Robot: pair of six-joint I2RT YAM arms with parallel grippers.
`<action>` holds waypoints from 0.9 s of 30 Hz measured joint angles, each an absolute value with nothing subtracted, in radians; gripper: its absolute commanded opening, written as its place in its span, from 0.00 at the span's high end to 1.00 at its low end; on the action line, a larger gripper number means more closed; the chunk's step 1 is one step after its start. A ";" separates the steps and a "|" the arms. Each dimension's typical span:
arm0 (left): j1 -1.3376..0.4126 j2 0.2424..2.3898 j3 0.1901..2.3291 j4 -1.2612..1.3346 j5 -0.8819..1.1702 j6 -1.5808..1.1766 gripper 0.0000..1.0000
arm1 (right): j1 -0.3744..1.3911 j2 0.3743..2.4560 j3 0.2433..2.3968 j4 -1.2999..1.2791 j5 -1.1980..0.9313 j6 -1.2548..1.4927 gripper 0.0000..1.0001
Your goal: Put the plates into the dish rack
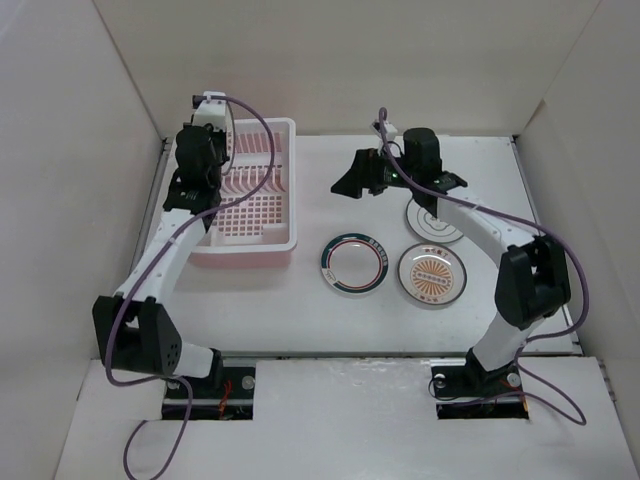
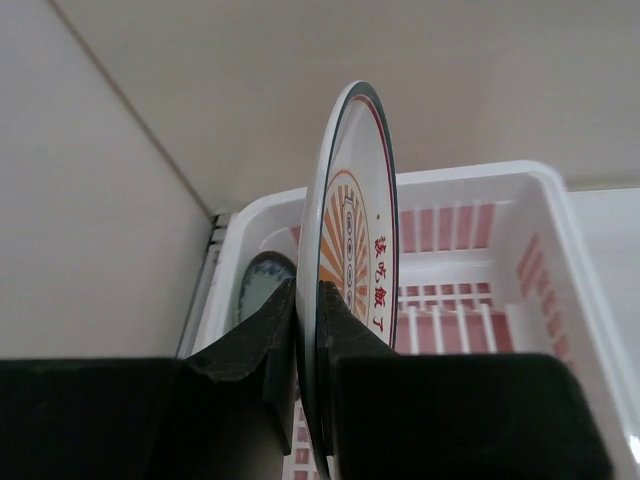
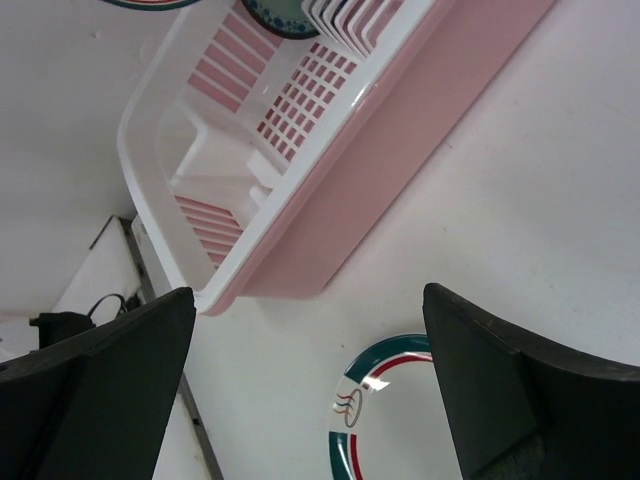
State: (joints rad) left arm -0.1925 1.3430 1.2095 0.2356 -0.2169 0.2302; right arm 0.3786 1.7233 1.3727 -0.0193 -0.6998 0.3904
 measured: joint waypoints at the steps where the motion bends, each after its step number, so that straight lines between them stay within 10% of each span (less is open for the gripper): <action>1: -0.175 1.369 1.209 0.248 -0.226 0.236 1.00 | 0.391 1.711 1.371 -0.023 -0.683 0.383 0.00; 27: -0.027 1.660 1.183 0.435 -0.187 0.314 1.00 | 0.439 1.671 1.369 -0.079 -0.603 0.331 0.00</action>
State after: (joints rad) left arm -0.0265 1.6596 1.1828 0.4347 -0.1875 0.3138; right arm 0.4385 1.6707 1.3685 -0.0788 -0.6025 0.3309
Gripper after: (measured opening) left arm 0.064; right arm 0.998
